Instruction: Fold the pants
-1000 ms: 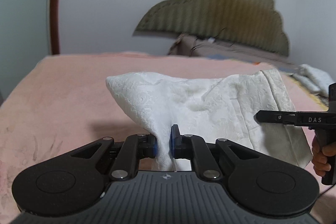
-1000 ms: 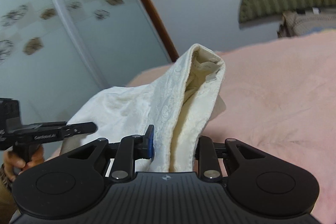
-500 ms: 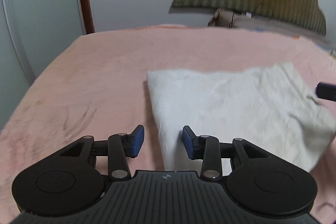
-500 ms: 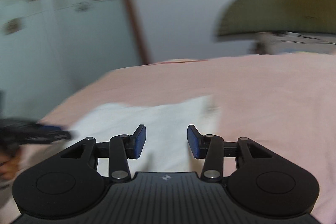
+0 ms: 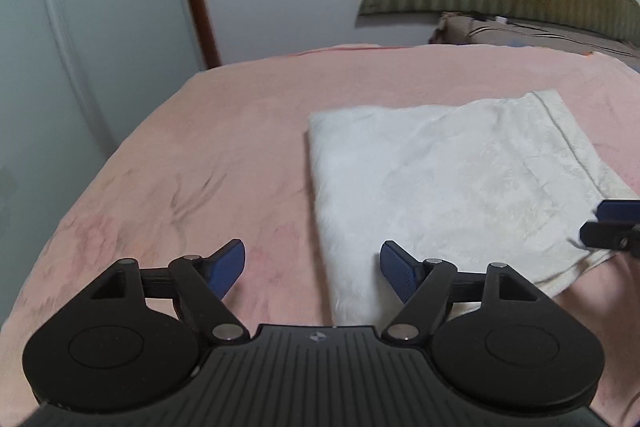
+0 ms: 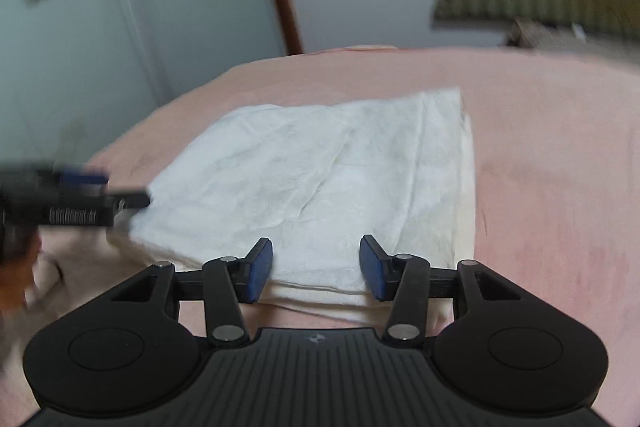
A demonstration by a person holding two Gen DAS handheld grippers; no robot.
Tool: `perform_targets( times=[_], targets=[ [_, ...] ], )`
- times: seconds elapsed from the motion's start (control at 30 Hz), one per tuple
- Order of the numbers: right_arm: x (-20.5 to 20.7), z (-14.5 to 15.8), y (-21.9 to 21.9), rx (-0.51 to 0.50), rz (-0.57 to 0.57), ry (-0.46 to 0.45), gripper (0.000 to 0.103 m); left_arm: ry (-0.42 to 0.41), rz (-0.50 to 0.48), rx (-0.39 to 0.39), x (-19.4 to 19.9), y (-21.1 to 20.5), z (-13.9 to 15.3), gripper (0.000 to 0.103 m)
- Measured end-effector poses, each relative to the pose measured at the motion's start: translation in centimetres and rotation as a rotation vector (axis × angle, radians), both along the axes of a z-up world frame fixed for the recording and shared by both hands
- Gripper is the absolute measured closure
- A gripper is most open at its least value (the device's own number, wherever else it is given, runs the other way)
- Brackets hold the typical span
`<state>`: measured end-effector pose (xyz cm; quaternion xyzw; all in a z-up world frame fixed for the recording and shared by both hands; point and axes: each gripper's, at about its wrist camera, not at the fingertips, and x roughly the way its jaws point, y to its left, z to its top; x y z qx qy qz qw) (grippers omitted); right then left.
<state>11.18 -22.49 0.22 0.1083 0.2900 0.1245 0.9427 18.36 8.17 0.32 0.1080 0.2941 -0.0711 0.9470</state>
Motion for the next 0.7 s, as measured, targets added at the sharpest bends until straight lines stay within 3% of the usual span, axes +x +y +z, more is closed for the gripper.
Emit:
perform_targets(
  times=[0.07, 0.17, 0.3, 0.4, 0.57, 0.7],
  targets=[
    [-1.4, 0.8, -0.2, 0.045, -0.023, -0.04, 0.055, -0.009, -0.011, -0.036, -1.4, 1.1, 0.2, 0.025],
    [-3.2, 1.1, 0.0, 0.018, -0.035, -0.061, 0.055, -0.01, -0.05, -0.052, -3.5, 2.6, 0.1, 0.019],
    [-3.1, -0.4, -0.6, 0.039, -0.047, -0.008, 0.055, -0.024, -0.115, 0.039, -5.3, 2.3, -1.3, 0.018],
    [-3.0, -1.5, -1.2, 0.086, -0.093, 0.038, 0.054, -0.051, -0.035, 0.108, -4.3, 1.7, -2.2, 0.018],
    [-4.8, -1.5, -0.8, 0.098, -0.075, 0.014, 0.047, 0.015, 0.075, 0.009, -2.1, 3.6, -2.9, 0.016],
    [-6.2, -1.3, -0.3, 0.091, -0.069, 0.005, 0.044, -0.005, 0.088, 0.068, -3.4, 3.1, -3.0, 0.016]
  ],
)
